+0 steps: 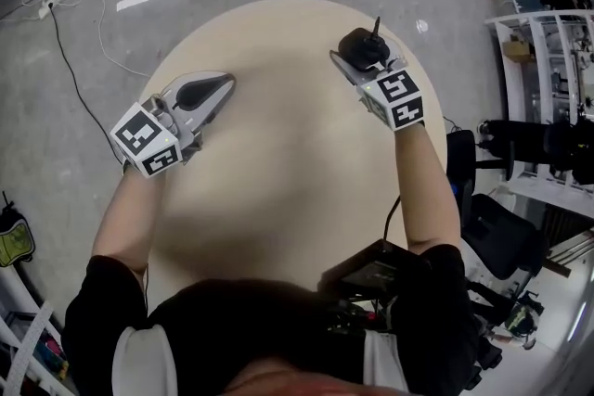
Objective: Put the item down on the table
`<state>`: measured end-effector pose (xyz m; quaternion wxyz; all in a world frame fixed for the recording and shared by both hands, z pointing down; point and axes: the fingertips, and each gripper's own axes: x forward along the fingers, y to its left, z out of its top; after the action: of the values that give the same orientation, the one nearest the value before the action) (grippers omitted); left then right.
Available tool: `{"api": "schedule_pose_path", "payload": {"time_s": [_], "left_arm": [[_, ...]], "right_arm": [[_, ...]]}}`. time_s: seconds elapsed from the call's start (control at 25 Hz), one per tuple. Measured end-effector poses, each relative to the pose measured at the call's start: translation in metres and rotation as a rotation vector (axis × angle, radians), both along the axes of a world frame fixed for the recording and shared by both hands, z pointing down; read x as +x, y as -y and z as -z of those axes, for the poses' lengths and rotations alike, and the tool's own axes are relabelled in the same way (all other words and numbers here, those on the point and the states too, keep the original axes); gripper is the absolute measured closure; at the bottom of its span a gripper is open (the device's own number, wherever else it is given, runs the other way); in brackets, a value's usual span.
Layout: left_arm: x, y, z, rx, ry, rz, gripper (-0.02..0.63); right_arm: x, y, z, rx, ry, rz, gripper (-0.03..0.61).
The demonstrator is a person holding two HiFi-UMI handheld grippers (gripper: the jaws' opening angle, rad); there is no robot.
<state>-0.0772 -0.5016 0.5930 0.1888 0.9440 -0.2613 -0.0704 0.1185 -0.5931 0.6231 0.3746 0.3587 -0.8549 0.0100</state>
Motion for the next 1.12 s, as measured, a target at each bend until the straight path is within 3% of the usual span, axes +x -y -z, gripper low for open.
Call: {"api": "schedule_pose_path", "payload": {"time_s": [0.36,0.52,0.8,1.12], "left_arm": [[0.003,0.022,-0.026,0.023,0.01,0.023,0.618],[0.009,0.024,-0.036,0.047,0.047,0.013,0.618],[0.011,0.028,-0.039,0.056,0.032,0.024,0.618],[0.012,0.026,-0.039,0.07,0.049,0.018,0.618]], "right_arm": [[-0.002,0.049,-0.057,-0.011,-0.146,0.039,0.278],[0.0,0.066,-0.083,-0.003,-0.255,0.075,0.278],[-0.002,0.078,-0.113,-0.011,-0.452,0.189,0.276],[-0.016,0.065,-0.129,-0.05,-0.496,0.286,0.251]]}}
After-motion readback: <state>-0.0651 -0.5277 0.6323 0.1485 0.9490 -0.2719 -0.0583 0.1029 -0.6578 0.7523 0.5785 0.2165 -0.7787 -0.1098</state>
